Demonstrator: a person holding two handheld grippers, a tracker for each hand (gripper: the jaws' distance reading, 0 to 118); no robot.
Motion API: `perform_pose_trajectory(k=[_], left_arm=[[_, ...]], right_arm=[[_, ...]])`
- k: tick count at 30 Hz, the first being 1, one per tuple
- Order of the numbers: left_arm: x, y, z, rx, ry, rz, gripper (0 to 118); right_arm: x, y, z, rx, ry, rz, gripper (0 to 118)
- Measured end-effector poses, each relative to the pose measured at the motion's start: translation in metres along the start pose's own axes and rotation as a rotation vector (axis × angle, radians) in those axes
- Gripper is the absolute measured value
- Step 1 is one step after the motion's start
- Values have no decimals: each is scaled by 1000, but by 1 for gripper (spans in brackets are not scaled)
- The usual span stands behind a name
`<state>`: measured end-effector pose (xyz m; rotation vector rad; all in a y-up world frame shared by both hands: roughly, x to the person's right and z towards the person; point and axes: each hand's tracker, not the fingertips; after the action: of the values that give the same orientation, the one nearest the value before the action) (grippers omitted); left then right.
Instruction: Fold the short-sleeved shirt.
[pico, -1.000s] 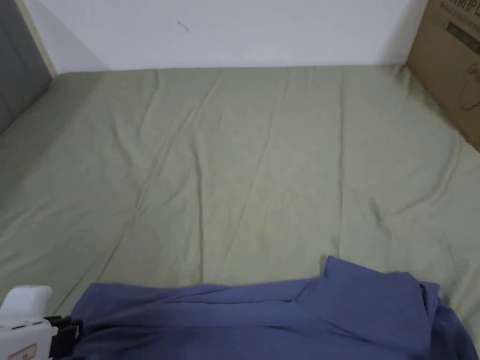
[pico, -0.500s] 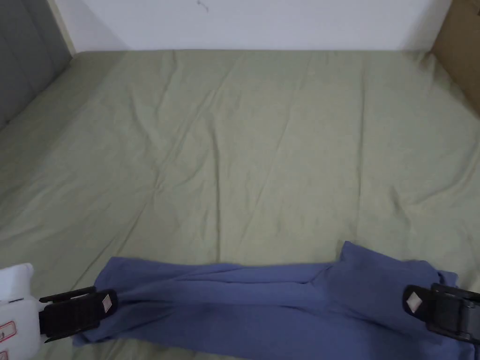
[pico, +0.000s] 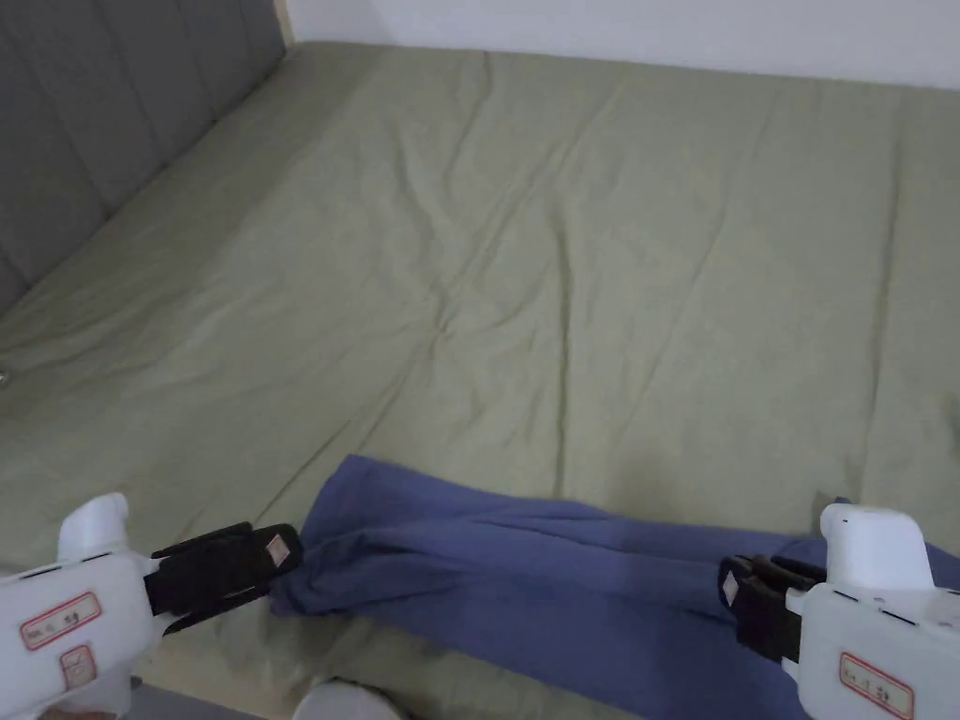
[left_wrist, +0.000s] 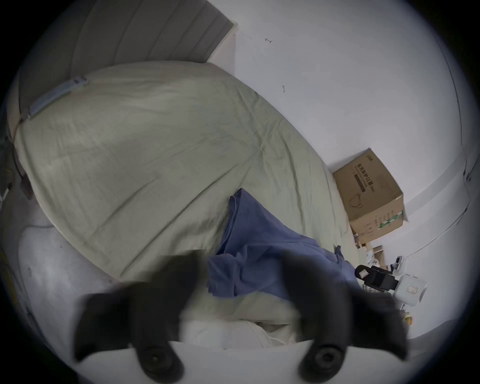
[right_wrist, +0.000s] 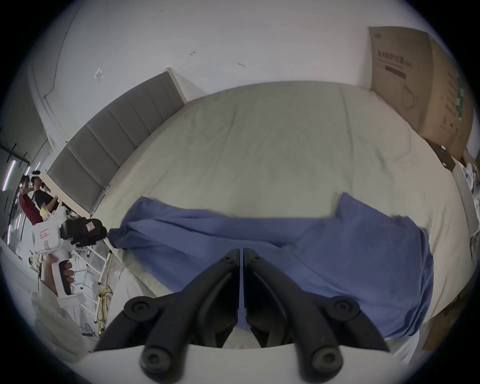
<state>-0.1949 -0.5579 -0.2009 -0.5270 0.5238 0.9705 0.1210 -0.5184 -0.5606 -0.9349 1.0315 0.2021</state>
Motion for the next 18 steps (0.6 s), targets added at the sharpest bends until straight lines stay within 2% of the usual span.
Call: perform_pose_trajectory(k=[6, 8, 10, 12, 13, 14, 15, 16, 18], left_arm=[[-24, 8, -56, -120, -155, 155, 112], [-30, 7, -80, -182, -208, 211, 113], [-31, 9, -83, -146, -259, 249, 116], [-33, 13, -82, -156, -273, 280, 113], [-35, 12, -82, -142, -270, 280, 102], [-34, 11, -81, -139, -259, 280, 47], [-35, 10, -87, -152, -212, 289, 7], [-33, 6, -92, -186, -145, 313, 6], [-22, 2, -91, -185, -173, 269, 6]], right_arm=[[-29, 3, -11, -6, 17, 73, 3], [-31, 2, -14, -25, 37, 76, 3], [-32, 0, -12, -30, 44, 70, 3], [-30, 0, -11, -32, 39, 62, 3], [-27, 0, -9, -28, 37, 52, 3], [-25, 1, -7, -26, 40, 38, 3], [-21, 2, -6, -20, 41, 11, 3], [-16, 3, -4, -14, 40, -14, 3], [-7, 3, 1, -2, 25, -35, 3]])
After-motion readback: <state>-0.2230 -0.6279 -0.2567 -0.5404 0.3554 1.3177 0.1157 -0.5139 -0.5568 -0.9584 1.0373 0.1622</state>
